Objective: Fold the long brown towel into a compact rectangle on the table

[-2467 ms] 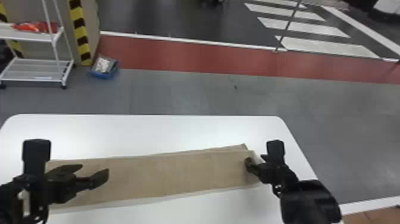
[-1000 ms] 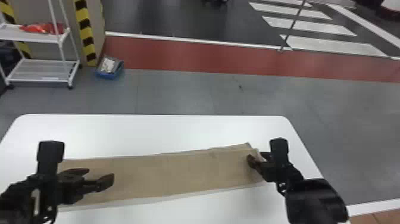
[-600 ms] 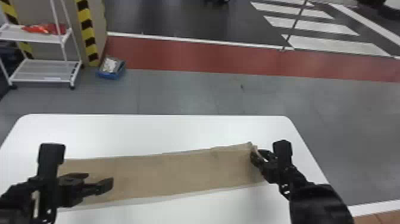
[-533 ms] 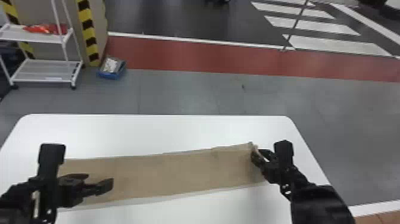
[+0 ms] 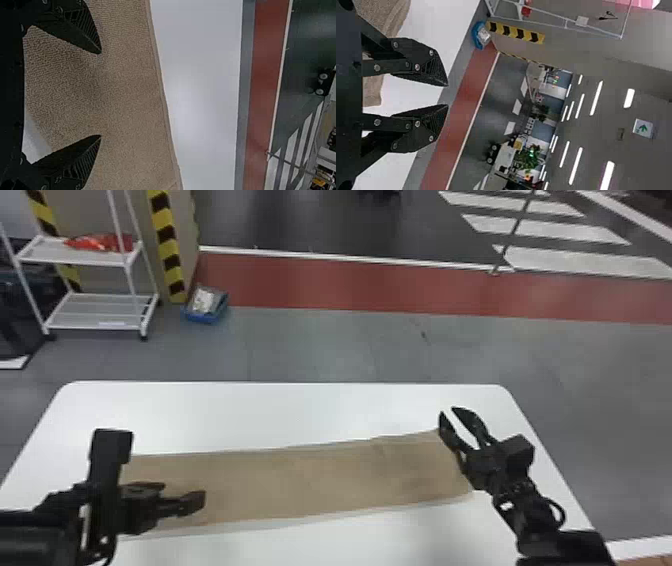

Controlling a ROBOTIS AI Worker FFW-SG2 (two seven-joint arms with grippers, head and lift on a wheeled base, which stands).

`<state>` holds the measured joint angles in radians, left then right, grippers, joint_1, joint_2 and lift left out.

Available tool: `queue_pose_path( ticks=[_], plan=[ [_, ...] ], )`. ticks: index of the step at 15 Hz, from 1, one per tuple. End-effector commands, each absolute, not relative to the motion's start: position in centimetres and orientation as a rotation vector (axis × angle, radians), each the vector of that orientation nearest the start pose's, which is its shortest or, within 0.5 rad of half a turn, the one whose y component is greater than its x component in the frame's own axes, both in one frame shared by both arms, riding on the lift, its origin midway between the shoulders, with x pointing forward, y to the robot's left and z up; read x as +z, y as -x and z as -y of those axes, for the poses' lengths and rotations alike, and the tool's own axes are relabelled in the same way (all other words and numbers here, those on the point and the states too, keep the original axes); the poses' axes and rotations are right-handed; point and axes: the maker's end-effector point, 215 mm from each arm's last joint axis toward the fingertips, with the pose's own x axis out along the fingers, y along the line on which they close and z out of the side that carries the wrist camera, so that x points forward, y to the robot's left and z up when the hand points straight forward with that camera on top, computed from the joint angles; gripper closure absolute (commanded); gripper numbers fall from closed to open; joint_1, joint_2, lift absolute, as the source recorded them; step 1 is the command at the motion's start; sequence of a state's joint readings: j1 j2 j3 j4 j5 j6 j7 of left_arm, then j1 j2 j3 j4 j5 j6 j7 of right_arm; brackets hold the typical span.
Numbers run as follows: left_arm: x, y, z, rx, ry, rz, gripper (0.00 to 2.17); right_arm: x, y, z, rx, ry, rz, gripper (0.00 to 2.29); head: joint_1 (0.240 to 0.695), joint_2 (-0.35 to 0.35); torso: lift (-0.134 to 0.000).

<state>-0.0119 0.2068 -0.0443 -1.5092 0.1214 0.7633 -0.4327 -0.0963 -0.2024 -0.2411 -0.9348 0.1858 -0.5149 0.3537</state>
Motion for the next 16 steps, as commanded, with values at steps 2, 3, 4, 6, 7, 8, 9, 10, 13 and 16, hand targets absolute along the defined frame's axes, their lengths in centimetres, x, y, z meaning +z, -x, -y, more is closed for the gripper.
queue_pose_path(
  ticks=[2, 3, 4, 6, 7, 8, 9, 10, 13, 16],
  plan=[
    [-56.3, -48.5, -20.9, -0.405, 0.081, -0.828, 0.14, -50.2, -56.3, 36.9, 0.155, 0.299, -0.245, 0.33, 0.695, -0.156, 0.0],
    [-56.3, -48.5, -20.7, -0.408, 0.083, -0.827, 0.14, -51.7, -56.5, 38.2, 0.131, 0.291, -0.322, 0.21, 0.695, -0.159, 0.0],
    [-56.3, -48.5, -20.7, -0.409, 0.083, -0.828, 0.14, -53.3, -56.4, 39.0, 0.112, 0.273, -0.395, 0.21, 0.695, -0.163, 0.0],
    [-56.4, -48.5, -20.4, -0.413, 0.083, -0.828, 0.14, -55.8, -55.7, 39.8, 0.085, 0.242, -0.508, 0.22, 0.695, -0.184, 0.0],
    [-56.4, -48.4, -20.4, -0.414, 0.084, -0.83, 0.14, -56.7, -55.3, 40.3, 0.065, 0.235, -0.544, 0.22, 0.695, -0.189, 0.0],
    [-56.5, -48.3, -20.5, -0.413, 0.083, -0.832, 0.14, -57.2, -55.2, 40.7, 0.053, 0.229, -0.574, 0.22, 0.695, -0.196, 0.0],
    [-56.6, -48.2, -20.6, -0.411, 0.082, -0.833, 0.14, -57.4, -55.0, 40.9, 0.046, 0.228, -0.583, 0.22, 0.695, -0.207, 0.0],
    [-56.6, -48.2, -20.7, -0.411, 0.081, -0.833, 0.14, -57.6, -54.9, 41.1, 0.042, 0.225, -0.593, 0.22, 0.695, -0.211, 0.0],
    [-56.6, -48.2, -20.9, -0.411, 0.08, -0.83, 0.14, -57.8, -54.8, 41.4, 0.038, 0.223, -0.605, 0.43, 0.695, -0.215, 0.0],
    [-56.6, -48.2, -20.9, -0.411, 0.083, -0.828, 0.14, -58.2, -54.6, 41.1, 0.048, 0.219, -0.62, 1.38, 0.695, -0.216, 0.0]
  ],
)
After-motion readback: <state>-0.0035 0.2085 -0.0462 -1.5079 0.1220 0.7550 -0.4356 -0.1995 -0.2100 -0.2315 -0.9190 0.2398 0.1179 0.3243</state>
